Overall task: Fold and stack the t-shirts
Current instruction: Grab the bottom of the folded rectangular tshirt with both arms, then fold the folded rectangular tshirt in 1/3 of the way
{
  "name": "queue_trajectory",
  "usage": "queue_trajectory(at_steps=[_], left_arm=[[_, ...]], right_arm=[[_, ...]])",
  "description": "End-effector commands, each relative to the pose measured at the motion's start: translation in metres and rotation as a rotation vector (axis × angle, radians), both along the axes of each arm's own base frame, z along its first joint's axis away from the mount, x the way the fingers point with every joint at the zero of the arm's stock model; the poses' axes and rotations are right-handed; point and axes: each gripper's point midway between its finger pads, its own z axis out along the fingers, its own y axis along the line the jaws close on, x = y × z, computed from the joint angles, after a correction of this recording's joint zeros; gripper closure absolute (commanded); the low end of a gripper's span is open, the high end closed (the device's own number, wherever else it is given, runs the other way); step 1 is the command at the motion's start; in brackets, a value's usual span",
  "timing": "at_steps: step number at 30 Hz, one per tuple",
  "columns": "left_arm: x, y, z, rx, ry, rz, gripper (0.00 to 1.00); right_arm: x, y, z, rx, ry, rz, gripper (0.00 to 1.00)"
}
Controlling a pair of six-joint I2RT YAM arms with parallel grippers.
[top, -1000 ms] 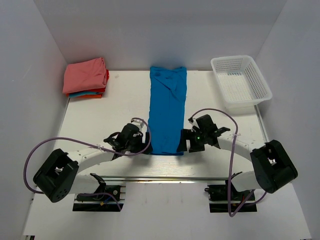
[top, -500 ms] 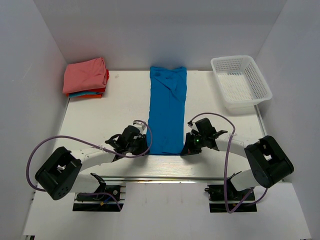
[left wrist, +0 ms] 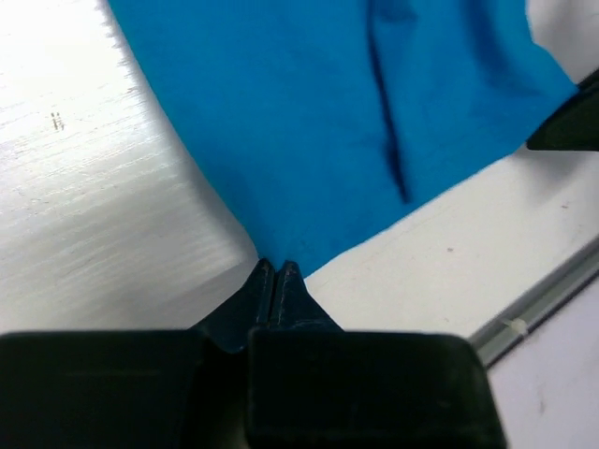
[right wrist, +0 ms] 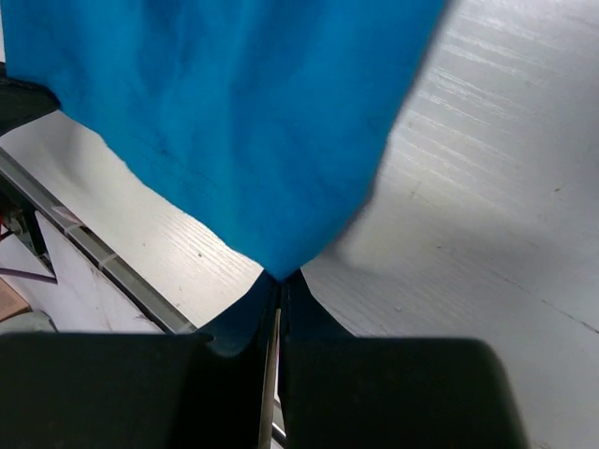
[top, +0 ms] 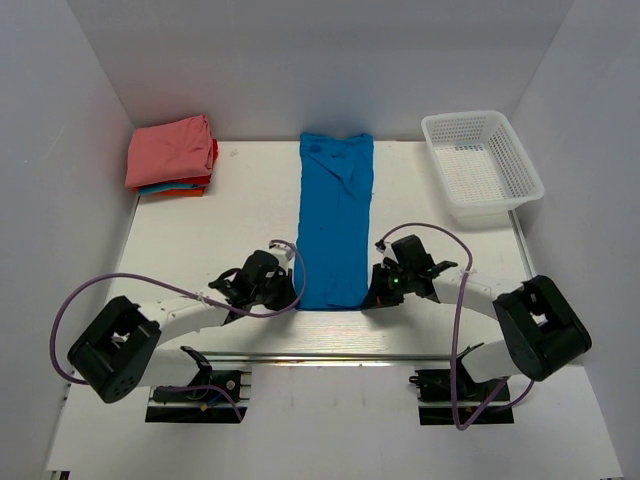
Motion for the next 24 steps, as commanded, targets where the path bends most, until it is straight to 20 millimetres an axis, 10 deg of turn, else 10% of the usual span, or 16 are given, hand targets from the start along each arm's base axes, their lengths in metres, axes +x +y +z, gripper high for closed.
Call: queue_trajectory(at_steps=[1,12,24], left_arm=[[-0.003,-0.012,0.029,-0.105,-0.069,-0.047,1.00],[-0.059,-0.016,0.065,-0.222,0.101,-0.188,1.00],[0.024,-0.023,0.095,-0.145,-0.062,0.032,1.00]], right_arm=[[0.005,0.002,0.018,0.017,-0.097,0.035,1.00],[-0.027,-0.018,0.061,-0.011,-0.165,0.099,1.00],[0.036,-0.007,0.076,-0.065,-0.260,-0.043,1.00]])
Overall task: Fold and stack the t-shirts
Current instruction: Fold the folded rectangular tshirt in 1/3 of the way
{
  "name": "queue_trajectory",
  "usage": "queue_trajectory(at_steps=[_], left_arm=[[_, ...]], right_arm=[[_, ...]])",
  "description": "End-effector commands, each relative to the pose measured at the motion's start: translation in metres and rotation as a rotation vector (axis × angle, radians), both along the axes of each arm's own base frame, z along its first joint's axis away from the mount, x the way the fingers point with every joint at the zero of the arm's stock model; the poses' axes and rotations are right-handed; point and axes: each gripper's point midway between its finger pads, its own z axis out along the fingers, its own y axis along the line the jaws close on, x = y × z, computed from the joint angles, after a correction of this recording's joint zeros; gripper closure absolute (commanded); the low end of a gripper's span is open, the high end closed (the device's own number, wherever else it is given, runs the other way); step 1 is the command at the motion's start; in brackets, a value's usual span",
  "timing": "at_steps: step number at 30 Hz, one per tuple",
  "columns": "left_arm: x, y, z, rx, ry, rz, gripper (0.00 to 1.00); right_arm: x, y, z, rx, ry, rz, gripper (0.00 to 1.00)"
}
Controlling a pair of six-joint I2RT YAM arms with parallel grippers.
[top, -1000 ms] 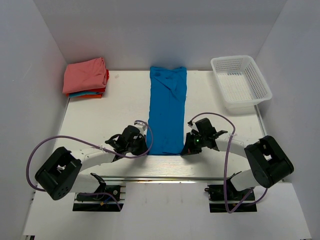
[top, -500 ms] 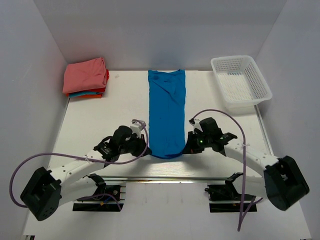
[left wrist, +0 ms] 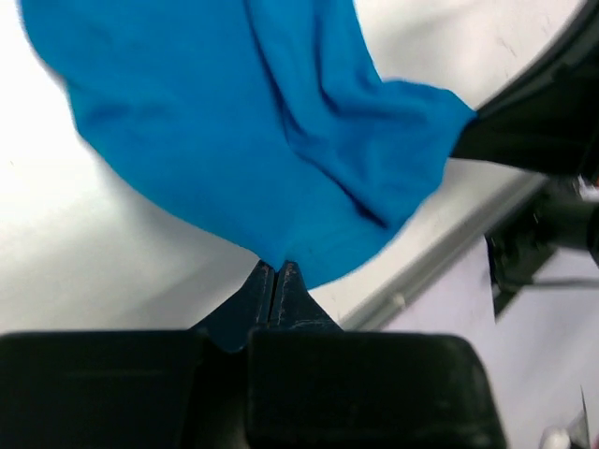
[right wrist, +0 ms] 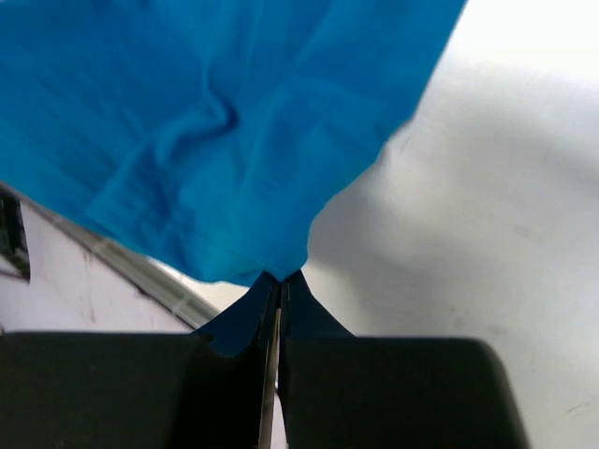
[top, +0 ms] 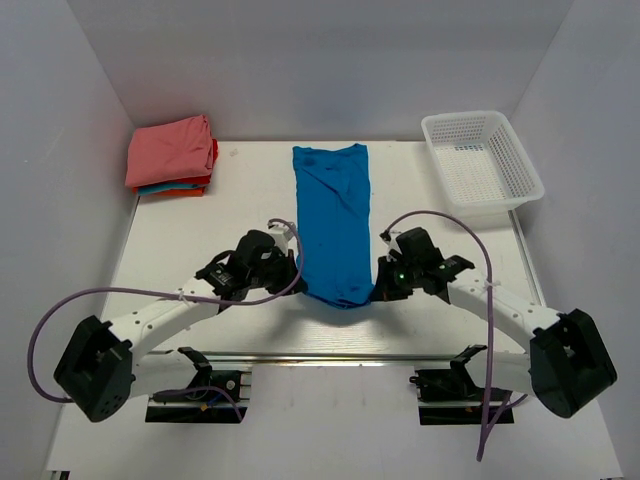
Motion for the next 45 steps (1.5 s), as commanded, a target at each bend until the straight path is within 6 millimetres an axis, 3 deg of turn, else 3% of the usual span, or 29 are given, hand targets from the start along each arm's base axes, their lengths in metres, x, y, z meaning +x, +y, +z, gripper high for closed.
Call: queue_trajectory(at_steps=[1,3,5,9,10,12,13,15,16,17,18,19,24,25,26,30,33,34,35,36,37,39,40,41,44,45], left_arm=[[0.034,-0.006,0.015,0.004,-0.072,0.082,1.00],[0.048,-0.009,0.022,0.013,-0.086,0.123,1.00],[0.067,0.000,0.015,0.074,-0.101,0.202,1.00],[0.106,0.011,0.024,0.112,-0.143,0.329,1.00],[0.111,0.015,0.023,0.121,-0.135,0.345,1.00],[0.130,0.023,0.025,0.152,-0.150,0.393,1.00],[0.136,0.021,0.031,0.154,-0.163,0.386,1.00],[0.148,0.023,0.031,0.156,-0.168,0.396,1.00],[0.158,0.022,0.040,0.140,-0.188,0.399,1.00],[0.161,0.019,0.042,0.140,-0.193,0.382,1.00],[0.169,0.021,0.038,0.150,-0.194,0.389,1.00],[0.178,0.019,0.046,0.140,-0.209,0.384,1.00],[0.205,0.012,0.043,0.140,-0.205,0.351,1.00],[0.213,0.011,0.048,0.126,-0.210,0.351,1.00],[0.215,0.007,0.040,0.129,-0.193,0.340,1.00],[0.232,0.011,0.038,0.117,-0.188,0.339,1.00],[0.242,0.012,0.035,0.112,-0.186,0.345,1.00],[0.244,0.015,0.023,0.122,-0.163,0.347,1.00],[0.248,0.014,0.023,0.121,-0.164,0.347,1.00],[0.251,0.013,0.024,0.111,-0.164,0.331,1.00],[0.251,0.011,0.012,0.118,-0.140,0.321,1.00],[0.258,0.007,0.013,0.089,-0.147,0.305,1.00],[0.258,0.007,0.007,0.096,-0.135,0.304,1.00],[0.265,0.006,0.002,0.092,-0.125,0.301,1.00],[0.273,0.005,-0.005,0.078,-0.100,0.318,1.00],[0.275,0.010,-0.016,0.090,-0.081,0.326,1.00]], right_arm=[[0.051,0.012,0.032,0.014,-0.146,-0.071,1.00],[0.070,0.015,0.043,0.006,-0.186,-0.078,1.00],[0.085,0.011,0.040,-0.038,-0.178,-0.114,1.00],[0.116,0.019,0.054,-0.025,-0.218,-0.128,1.00],[0.120,0.020,0.046,-0.042,-0.197,-0.121,1.00],[0.137,0.023,0.062,-0.038,-0.231,-0.119,1.00],[0.147,0.022,0.058,-0.054,-0.221,-0.125,1.00],[0.162,0.027,0.073,-0.032,-0.250,-0.120,1.00],[0.167,0.027,0.063,-0.047,-0.228,-0.121,1.00],[0.179,0.029,0.080,-0.021,-0.254,-0.125,1.00],[0.183,0.028,0.068,-0.042,-0.224,-0.124,1.00],[0.191,0.030,0.076,-0.036,-0.239,-0.127,1.00],[0.213,0.028,0.070,-0.044,-0.207,-0.125,1.00],[0.221,0.029,0.078,-0.034,-0.226,-0.128,1.00],[0.225,0.027,0.069,-0.045,-0.211,-0.131,1.00],[0.246,0.025,0.072,-0.036,-0.223,-0.138,1.00],[0.257,0.024,0.062,-0.031,-0.193,-0.134,1.00],[0.259,0.025,0.063,-0.029,-0.195,-0.129,1.00],[0.261,0.026,0.053,-0.033,-0.173,-0.127,1.00],[0.266,0.025,0.055,-0.023,-0.181,-0.128,1.00],[0.267,0.025,0.056,-0.016,-0.176,-0.127,1.00],[0.273,0.023,0.045,-0.014,-0.154,-0.135,1.00],[0.276,0.026,0.048,0.003,-0.158,-0.127,1.00],[0.278,0.026,0.038,0.000,-0.144,-0.125,1.00],[0.291,0.029,0.036,0.041,-0.147,-0.150,1.00],[0.300,0.032,0.037,0.066,-0.178,-0.149,1.00]])
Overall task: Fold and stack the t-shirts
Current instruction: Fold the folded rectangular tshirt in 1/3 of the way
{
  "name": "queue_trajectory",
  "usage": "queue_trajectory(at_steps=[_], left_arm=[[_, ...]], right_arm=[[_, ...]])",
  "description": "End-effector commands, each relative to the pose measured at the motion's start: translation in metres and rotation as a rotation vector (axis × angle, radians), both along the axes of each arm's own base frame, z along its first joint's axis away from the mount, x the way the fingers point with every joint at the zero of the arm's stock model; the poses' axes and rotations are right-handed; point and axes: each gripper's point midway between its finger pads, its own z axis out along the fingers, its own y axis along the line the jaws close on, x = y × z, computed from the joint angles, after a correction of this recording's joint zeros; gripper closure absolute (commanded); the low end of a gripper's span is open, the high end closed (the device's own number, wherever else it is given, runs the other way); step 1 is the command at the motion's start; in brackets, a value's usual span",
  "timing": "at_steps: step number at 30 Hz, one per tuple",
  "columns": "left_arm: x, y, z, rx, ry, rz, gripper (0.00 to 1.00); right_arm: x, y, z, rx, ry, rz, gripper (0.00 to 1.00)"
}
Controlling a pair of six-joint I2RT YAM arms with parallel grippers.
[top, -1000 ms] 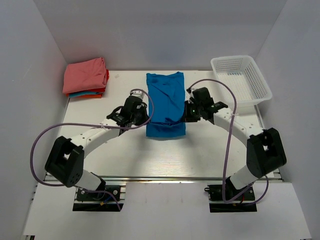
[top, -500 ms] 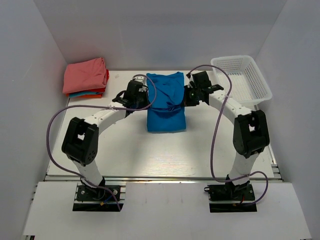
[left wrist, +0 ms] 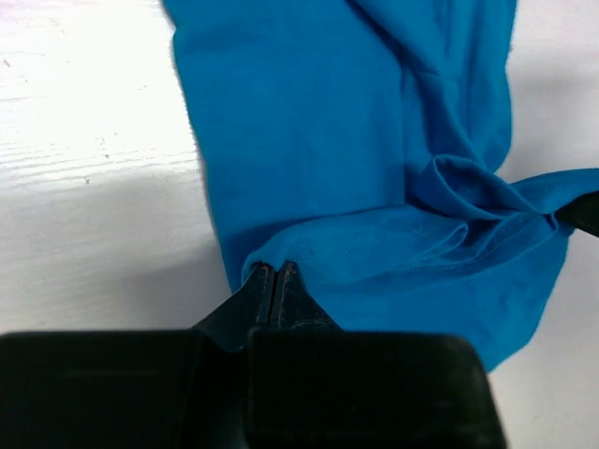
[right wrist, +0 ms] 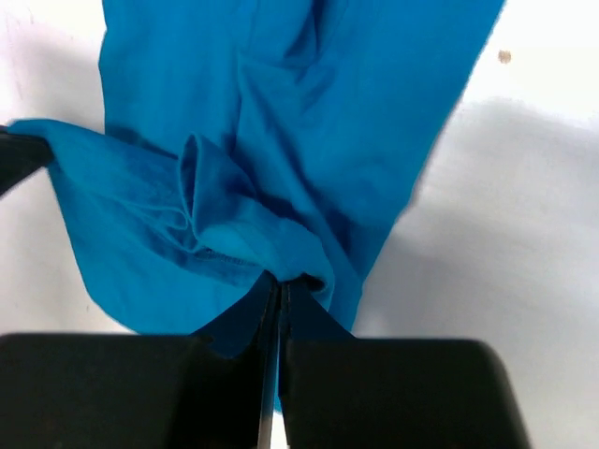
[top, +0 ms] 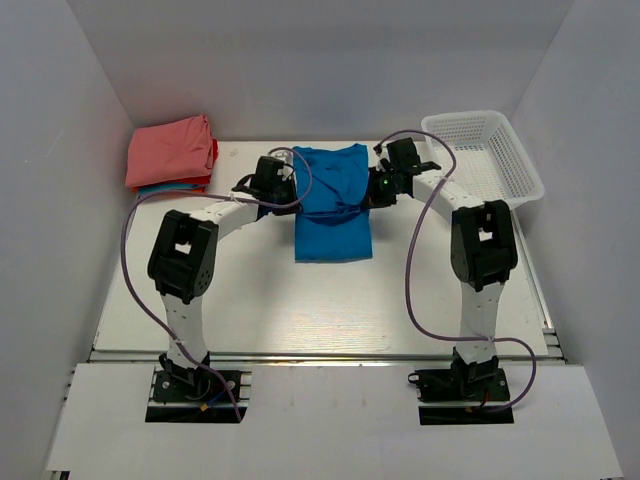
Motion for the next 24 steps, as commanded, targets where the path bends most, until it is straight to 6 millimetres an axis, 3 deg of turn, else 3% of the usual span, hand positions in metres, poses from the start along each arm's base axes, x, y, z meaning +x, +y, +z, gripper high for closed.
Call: queue_trajectory(at_steps=[1,3,4,5,6,7,8,10,13,15,16,17,18,19,21,22,24], left_arm=[[0.019,-0.003,0.015,-0.046,-0.041,0.011,1.00],[0.038,0.008,0.020,-0.041,-0.050,0.063,1.00],[0.037,0.009,0.004,-0.018,0.006,0.064,0.93],[0.053,0.012,0.022,-0.031,-0.027,0.078,0.81],[0.059,0.015,0.025,-0.032,-0.031,0.088,0.61],[0.066,0.013,0.038,-0.042,-0.055,0.087,0.11],[0.067,0.015,0.038,-0.035,-0.057,0.096,0.02],[0.075,0.018,0.049,-0.040,-0.093,0.098,0.00],[0.075,0.026,0.068,-0.025,-0.130,0.097,0.00],[0.065,0.030,0.065,0.002,-0.109,0.083,0.00],[0.054,0.032,0.065,0.012,-0.106,0.058,0.00],[0.047,0.030,0.067,-0.003,-0.104,0.041,0.00],[0.033,0.032,0.053,0.004,-0.077,0.020,0.00],[0.024,0.026,0.051,-0.005,-0.073,-0.003,0.00],[0.007,0.021,0.064,-0.026,-0.103,-0.056,0.00],[-0.009,0.024,0.049,-0.021,-0.062,-0.065,0.00],[-0.034,0.018,0.043,-0.054,-0.037,-0.118,0.00]], right_arm=[[0.032,0.010,0.021,0.107,-0.095,0.006,0.98],[0.050,0.018,0.030,0.170,-0.131,-0.001,0.92],[0.053,0.018,0.034,0.212,-0.126,0.017,0.78],[0.065,0.023,0.055,0.245,-0.173,0.027,0.67],[0.066,0.025,0.061,0.262,-0.166,0.030,0.51],[0.073,0.020,0.046,0.261,-0.137,0.018,0.10],[0.077,0.020,0.054,0.273,-0.149,0.018,0.10],[0.086,0.014,0.056,0.281,-0.153,-0.006,0.10],[0.076,0.014,0.059,0.293,-0.142,0.021,0.10],[0.063,0.014,0.067,0.279,-0.158,0.048,0.10],[0.054,0.013,0.057,0.265,-0.138,0.055,0.10],[0.045,0.010,0.068,0.269,-0.166,0.064,0.10],[0.038,0.011,0.067,0.271,-0.163,0.077,0.10],[0.026,0.009,0.064,0.271,-0.153,0.083,0.10],[0.009,0.012,0.061,0.278,-0.144,0.105,0.10],[-0.006,0.013,0.051,0.277,-0.112,0.124,0.10],[-0.016,0.013,0.057,0.280,-0.128,0.131,0.10]])
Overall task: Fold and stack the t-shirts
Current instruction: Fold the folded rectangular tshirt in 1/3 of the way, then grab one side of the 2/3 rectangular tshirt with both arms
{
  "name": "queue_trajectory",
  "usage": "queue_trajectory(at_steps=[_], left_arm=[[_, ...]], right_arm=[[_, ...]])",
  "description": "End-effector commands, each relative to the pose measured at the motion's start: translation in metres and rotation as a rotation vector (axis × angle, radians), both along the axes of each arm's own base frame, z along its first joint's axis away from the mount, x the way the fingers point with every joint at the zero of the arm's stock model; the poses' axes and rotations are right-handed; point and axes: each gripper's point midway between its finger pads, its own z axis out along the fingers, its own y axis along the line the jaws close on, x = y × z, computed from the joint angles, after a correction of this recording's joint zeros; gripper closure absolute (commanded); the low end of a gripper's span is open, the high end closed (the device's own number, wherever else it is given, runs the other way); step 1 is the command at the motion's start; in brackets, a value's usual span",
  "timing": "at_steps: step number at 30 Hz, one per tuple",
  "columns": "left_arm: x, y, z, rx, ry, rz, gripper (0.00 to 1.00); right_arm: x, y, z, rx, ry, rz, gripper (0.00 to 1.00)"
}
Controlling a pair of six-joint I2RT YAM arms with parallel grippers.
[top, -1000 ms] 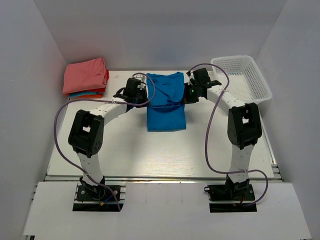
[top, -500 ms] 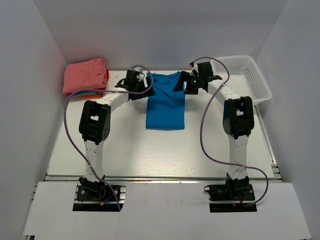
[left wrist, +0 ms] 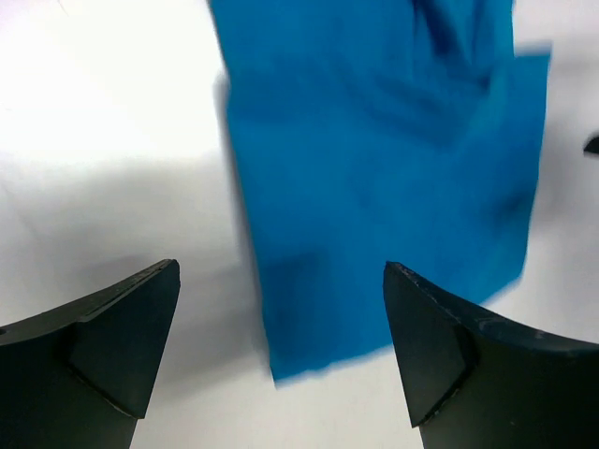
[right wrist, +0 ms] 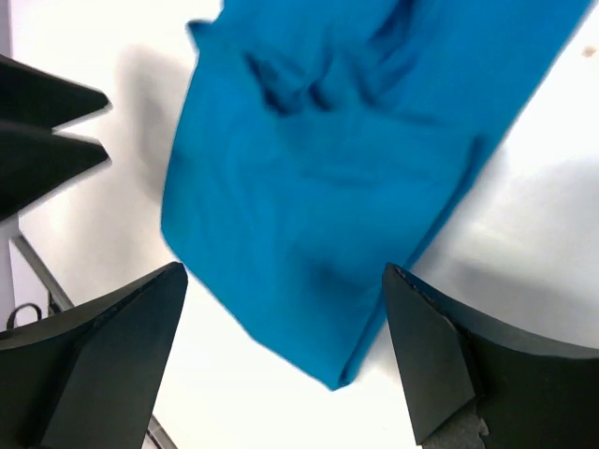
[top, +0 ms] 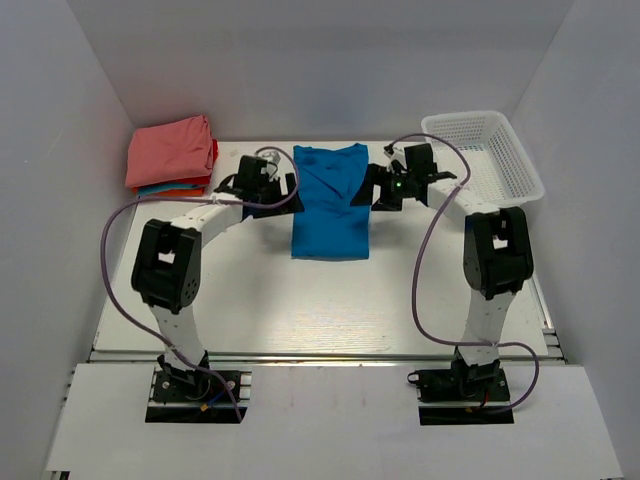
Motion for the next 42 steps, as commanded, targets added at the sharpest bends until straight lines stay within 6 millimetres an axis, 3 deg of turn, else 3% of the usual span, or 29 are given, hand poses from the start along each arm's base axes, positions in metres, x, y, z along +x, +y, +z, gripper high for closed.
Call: queue_trajectory(at_steps=[1,3,4,7,8,10,13,19,24,28,31,32,35,36,38,40,42], left_arm=[[-0.038,-0.014,0.026,-0.075,-0.033,-0.123,0.00],[-0.058,-0.007,0.008,-0.057,0.003,-0.129,0.00],[-0.066,-0.010,0.011,-0.066,-0.005,-0.146,0.00],[-0.089,-0.007,-0.006,-0.049,0.027,-0.174,0.00],[-0.099,-0.008,-0.016,-0.042,0.054,-0.184,0.00],[-0.099,-0.006,-0.019,-0.030,0.047,-0.185,0.00],[-0.108,-0.009,-0.028,-0.018,0.062,-0.199,0.00],[-0.127,-0.022,-0.055,-0.025,0.109,-0.263,0.09],[-0.127,-0.020,-0.069,-0.007,0.135,-0.254,0.16],[-0.128,-0.021,-0.077,0.004,0.145,-0.256,0.25],[-0.127,-0.021,-0.080,0.010,0.141,-0.264,0.37],[-0.127,-0.021,-0.080,0.014,0.137,-0.271,0.47],[-0.126,-0.027,-0.078,-0.007,0.129,-0.299,0.65],[-0.126,-0.030,-0.076,-0.022,0.124,-0.310,0.67],[-0.126,-0.031,-0.076,-0.032,0.116,-0.317,0.75],[-0.129,-0.035,-0.076,-0.052,0.122,-0.336,0.98],[-0.128,-0.037,-0.069,-0.057,0.109,-0.353,1.00]], right_arm=[[-0.027,0.005,0.010,0.021,-0.049,0.056,0.10],[-0.045,0.001,0.004,0.008,-0.030,0.065,0.10],[-0.065,-0.005,-0.017,-0.014,0.020,0.070,0.10],[-0.083,-0.015,-0.031,-0.036,0.014,0.053,0.10],[-0.084,-0.017,-0.029,-0.038,-0.010,0.051,0.10],[-0.089,-0.021,-0.040,-0.054,0.020,0.042,0.10],[-0.099,-0.012,-0.048,-0.012,0.055,0.091,0.10],[-0.108,-0.009,-0.065,0.021,0.116,0.094,0.10],[-0.112,-0.009,-0.077,0.021,0.151,0.095,0.11],[-0.111,-0.007,-0.087,0.034,0.182,0.102,0.18],[-0.114,-0.003,-0.088,0.057,0.195,0.119,0.29],[-0.115,-0.003,-0.088,0.059,0.201,0.118,0.40],[-0.119,-0.002,-0.087,0.061,0.202,0.126,0.56],[-0.118,-0.003,-0.086,0.057,0.198,0.120,0.69],[-0.119,-0.004,-0.087,0.056,0.200,0.120,0.81],[-0.119,-0.004,-0.087,0.061,0.199,0.123,0.91],[-0.120,-0.002,-0.081,0.071,0.195,0.129,0.99]])
